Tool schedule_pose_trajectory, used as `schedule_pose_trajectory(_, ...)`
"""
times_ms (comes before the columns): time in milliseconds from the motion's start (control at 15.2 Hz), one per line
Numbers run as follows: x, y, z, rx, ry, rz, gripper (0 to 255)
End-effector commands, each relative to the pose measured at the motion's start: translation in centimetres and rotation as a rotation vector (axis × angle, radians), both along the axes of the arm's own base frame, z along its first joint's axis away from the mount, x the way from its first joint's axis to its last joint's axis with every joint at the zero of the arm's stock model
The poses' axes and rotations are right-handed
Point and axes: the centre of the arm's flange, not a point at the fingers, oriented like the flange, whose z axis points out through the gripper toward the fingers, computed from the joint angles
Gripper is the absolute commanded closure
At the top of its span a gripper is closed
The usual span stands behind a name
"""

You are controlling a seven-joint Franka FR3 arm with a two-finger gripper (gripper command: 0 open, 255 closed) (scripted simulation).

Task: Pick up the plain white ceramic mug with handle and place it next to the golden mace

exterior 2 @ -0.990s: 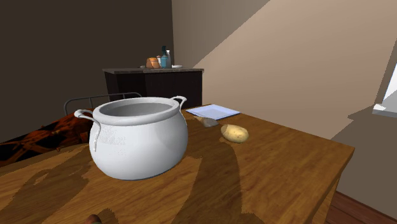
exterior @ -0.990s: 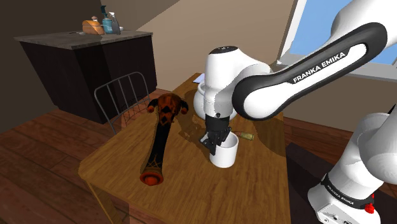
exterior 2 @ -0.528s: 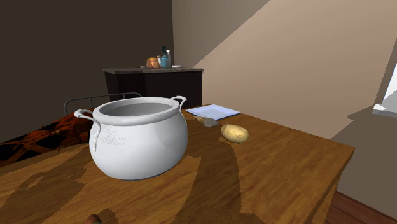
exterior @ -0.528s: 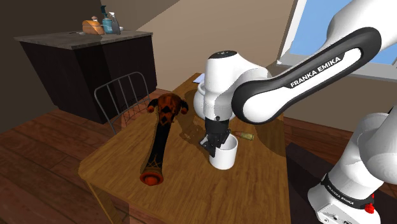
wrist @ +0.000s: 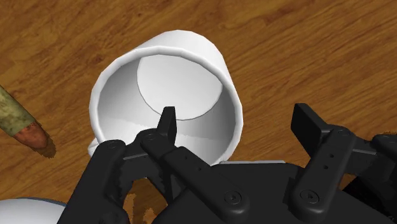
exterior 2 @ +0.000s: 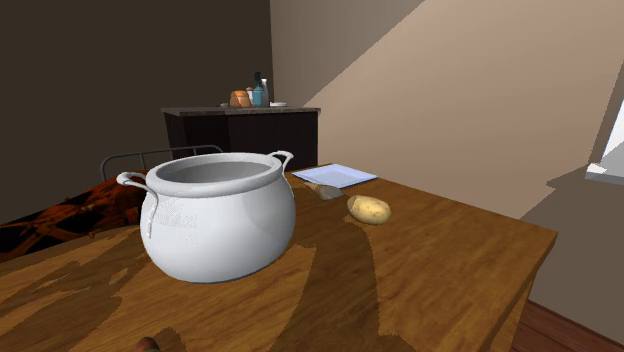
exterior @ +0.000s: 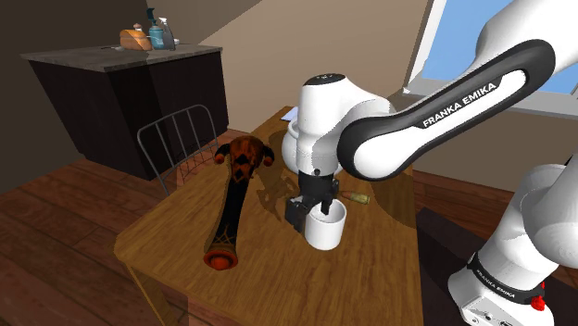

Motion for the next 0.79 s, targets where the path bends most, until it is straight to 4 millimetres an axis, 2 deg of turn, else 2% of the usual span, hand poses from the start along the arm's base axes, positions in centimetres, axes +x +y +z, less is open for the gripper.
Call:
schedule_pose_trajectory(0,0.0,0.0,1.3,0.0,0.0,0.0,0)
schedule_pose_trajectory(198,0.1,0.0,5.0,0.0,0.0,0.0,0)
schedule_pose_trajectory(726,0.1,0.0,5.0,0.0,0.0,0.0,0)
